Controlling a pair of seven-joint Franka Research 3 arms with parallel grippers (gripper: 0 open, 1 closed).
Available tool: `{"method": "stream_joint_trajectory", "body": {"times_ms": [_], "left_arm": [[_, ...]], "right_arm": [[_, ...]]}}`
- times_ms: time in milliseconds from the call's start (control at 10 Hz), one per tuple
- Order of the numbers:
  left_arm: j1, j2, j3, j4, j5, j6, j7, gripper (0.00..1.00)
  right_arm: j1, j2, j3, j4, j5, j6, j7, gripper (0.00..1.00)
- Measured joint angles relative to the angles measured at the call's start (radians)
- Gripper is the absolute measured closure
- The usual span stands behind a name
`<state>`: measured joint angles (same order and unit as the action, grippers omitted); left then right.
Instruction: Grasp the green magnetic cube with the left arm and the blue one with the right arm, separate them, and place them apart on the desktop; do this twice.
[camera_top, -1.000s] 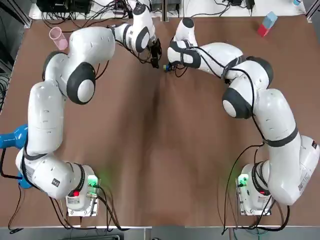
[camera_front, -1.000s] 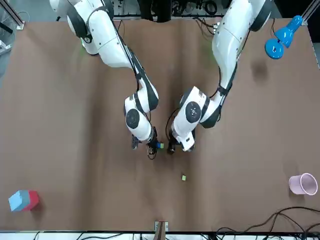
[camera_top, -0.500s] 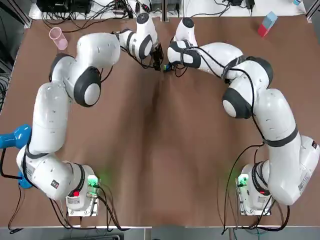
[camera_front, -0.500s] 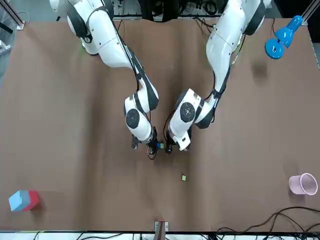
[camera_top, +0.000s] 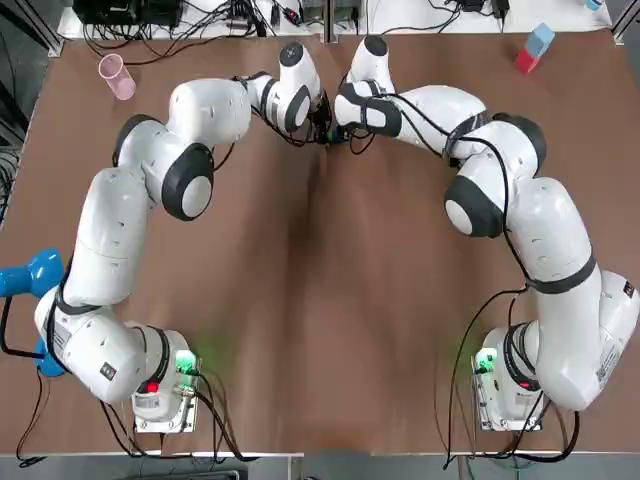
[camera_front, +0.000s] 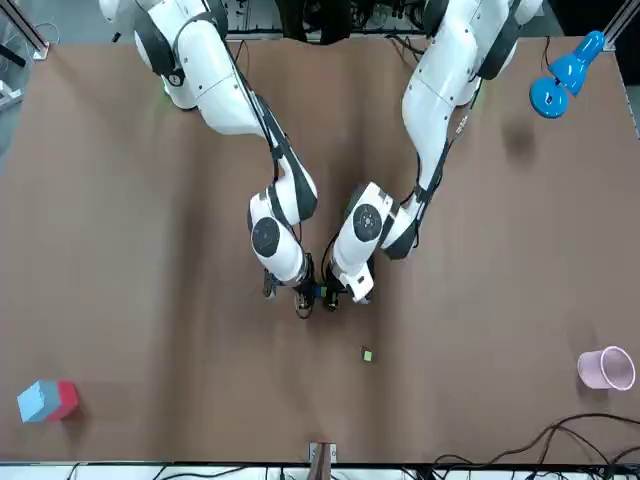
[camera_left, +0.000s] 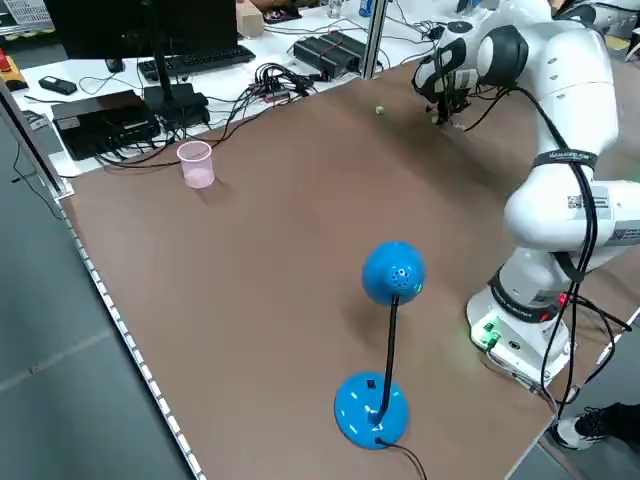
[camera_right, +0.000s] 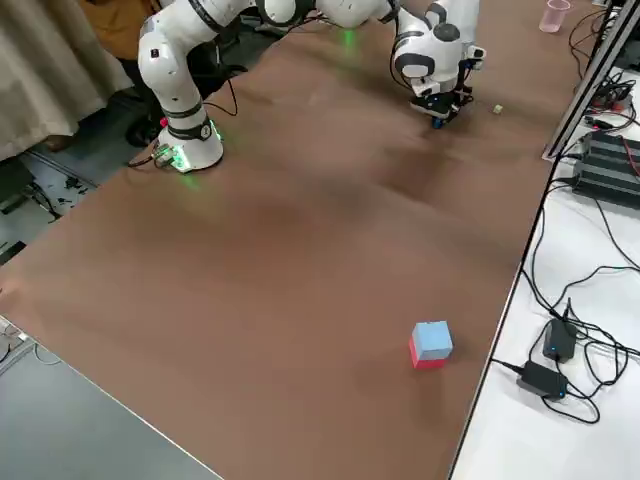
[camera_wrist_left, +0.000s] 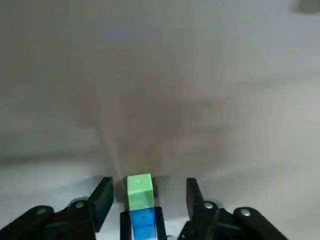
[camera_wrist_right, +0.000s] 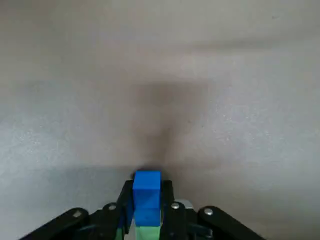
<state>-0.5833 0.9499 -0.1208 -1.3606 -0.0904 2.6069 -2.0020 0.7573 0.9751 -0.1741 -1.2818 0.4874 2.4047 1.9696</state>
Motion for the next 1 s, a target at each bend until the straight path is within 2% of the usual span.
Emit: {"method": "stream_joint_trajectory", "body": {"times_ms": [300, 600, 800, 900, 1000], "left_arm": [[0.0, 0.006, 0.003, 0.001, 0.0, 0.005, -0.002, 0.37], [-0.007, 0.007, 0.003, 0.001, 0.0, 0.005, -0.001, 0.53], [-0.021, 0.007, 0.004, 0.001, 0.0, 0.005, -0.001, 0.58], [-0.026, 0.007, 0.004, 0.001, 0.0, 0.005, -0.001, 0.76], [-0.027, 0.007, 0.004, 0.001, 0.0, 0.005, -0.001, 0.76]], "right_arm": [[0.001, 0.0, 0.0, 0.0, -0.003, 0.0, 0.0, 0.7], [0.001, 0.0, 0.0, 0.0, -0.008, 0.0, -0.001, 0.7], [0.002, 0.0, 0.0, 0.001, -0.01, 0.0, -0.001, 0.7], [0.003, 0.0, 0.0, 0.001, -0.011, 0.0, -0.002, 0.7], [0.009, -0.001, 0.0, 0.001, -0.013, 0.0, -0.003, 0.7]]}}
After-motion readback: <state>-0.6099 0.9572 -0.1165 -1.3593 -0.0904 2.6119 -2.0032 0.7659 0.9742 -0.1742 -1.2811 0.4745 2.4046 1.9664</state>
